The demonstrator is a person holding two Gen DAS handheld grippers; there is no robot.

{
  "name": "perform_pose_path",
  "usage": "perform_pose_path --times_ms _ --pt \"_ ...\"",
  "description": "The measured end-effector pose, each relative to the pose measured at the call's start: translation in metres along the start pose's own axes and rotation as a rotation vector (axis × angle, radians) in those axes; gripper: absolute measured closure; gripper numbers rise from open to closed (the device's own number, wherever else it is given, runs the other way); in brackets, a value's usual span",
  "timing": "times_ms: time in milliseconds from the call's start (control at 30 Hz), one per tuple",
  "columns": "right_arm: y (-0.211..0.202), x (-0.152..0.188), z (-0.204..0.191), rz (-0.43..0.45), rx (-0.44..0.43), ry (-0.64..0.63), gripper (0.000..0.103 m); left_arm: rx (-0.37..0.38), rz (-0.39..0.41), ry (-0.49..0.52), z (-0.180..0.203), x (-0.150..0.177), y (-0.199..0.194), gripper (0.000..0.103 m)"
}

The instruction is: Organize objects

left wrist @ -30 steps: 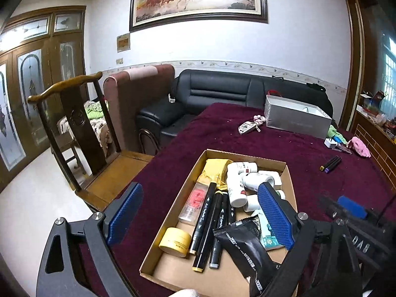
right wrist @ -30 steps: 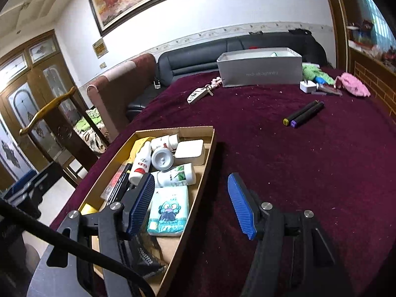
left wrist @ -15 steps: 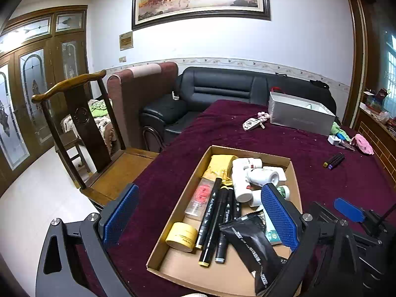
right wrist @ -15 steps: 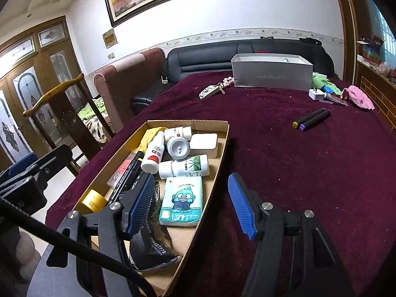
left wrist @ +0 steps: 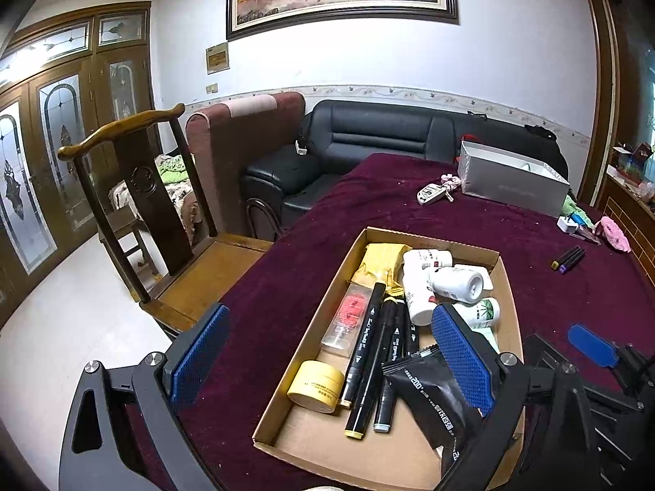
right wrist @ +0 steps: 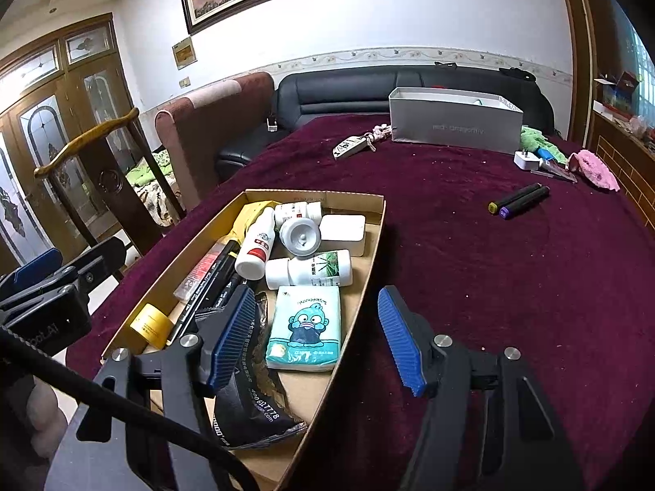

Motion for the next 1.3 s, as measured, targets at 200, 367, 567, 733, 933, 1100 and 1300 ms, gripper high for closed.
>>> perform_pose_path --times_ms 200,367,567,733,933,1100,1300 --pt "0.002 0.001 -0.004 -0.009 0.028 -0.029 0.037 -0.007 -0.011 -0.004 -0.003 0.001 0.005 0.007" --pt "0.004 0.002 -0.006 -0.016 0.059 -0.052 0.036 -0.002 -0.026 -0.011 -0.005 0.003 0.009 0.007" --pt "0.009 0.002 -0.003 -0.034 0.088 -0.05 0.033 0.008 -0.035 -0.009 -0.005 0.005 0.014 0.007" --pt "0.015 -0.008 -0.002 -0.058 0.109 -0.073 0.033 0.01 -0.051 0.004 -0.005 0.009 0.02 0.007" --pt "0.029 -0.036 -0.004 -0.063 0.147 -0.15 0.033 0.005 -0.076 0.013 -0.006 0.01 0.031 0.007" --pt "0.032 -0.044 0.003 -0.043 0.157 -0.14 0.032 0.01 -0.09 0.013 -0.006 0.01 0.039 0.007" --pt "0.04 -0.032 0.004 -0.071 0.14 -0.13 0.031 0.017 -0.12 0.017 -0.001 0.016 0.049 0.007"
Point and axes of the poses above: each gripper's, at about its wrist camera, not at the fingertips, and y roughly the way its jaws point, z to its right, x to its underside, the point moved 10 cm from there along y, roughly the way its jaws point, and after that the axes turned 7 degrees about -y, right-handed, at the moved point
